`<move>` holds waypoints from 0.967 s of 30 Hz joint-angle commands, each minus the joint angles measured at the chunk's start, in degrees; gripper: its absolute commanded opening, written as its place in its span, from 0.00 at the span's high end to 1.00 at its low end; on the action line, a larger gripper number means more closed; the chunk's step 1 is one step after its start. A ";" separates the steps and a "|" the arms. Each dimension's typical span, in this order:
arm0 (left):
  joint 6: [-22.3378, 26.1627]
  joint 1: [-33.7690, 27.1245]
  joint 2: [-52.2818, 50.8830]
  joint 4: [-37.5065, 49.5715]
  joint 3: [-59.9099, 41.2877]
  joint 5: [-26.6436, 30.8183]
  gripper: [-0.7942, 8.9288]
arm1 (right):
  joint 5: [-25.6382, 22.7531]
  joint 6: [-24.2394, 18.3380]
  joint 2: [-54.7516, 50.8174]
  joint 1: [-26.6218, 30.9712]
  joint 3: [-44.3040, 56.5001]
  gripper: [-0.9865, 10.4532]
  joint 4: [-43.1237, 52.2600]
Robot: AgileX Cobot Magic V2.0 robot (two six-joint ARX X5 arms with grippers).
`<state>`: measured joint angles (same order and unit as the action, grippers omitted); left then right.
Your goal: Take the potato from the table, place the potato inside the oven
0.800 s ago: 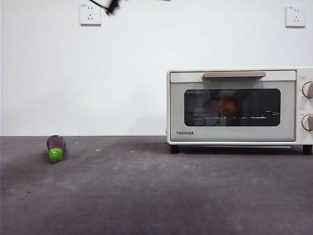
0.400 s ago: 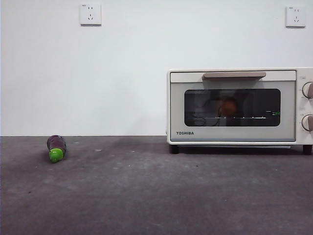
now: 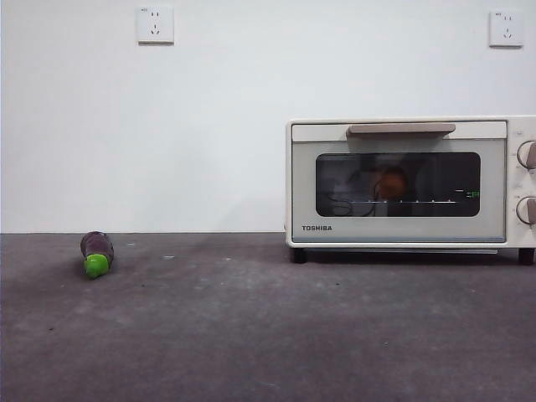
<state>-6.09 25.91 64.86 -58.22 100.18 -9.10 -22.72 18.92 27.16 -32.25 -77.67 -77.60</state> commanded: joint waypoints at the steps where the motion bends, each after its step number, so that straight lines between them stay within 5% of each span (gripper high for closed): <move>1: 0.90 -0.17 0.42 0.61 0.11 0.20 0.92 | -0.26 0.44 0.07 -0.02 0.09 0.91 -1.05; 5: 14.29 -1.01 1.38 0.76 0.07 4.92 0.92 | -0.26 0.44 0.07 -0.02 0.09 0.91 -1.05; 9: 16.44 -5.44 1.31 -0.02 -0.35 6.43 0.92 | -0.26 0.44 0.07 -0.02 0.09 0.91 -1.05; 15: 17.27 -10.75 -1.99 1.81 -2.82 -2.82 0.92 | -0.26 0.44 0.07 -0.02 0.09 0.91 -1.05; 20: 22.34 -15.54 -12.31 14.88 -16.68 -2.91 0.92 | -0.26 0.44 0.07 -0.02 0.09 0.91 -1.05; 29: 22.71 -20.96 -33.88 39.93 -53.53 -2.91 0.92 | -0.28 0.44 0.07 -0.02 0.09 0.91 -1.05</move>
<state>15.90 5.37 32.75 -20.01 52.16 -11.79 -22.72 18.92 27.18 -32.25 -77.67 -77.62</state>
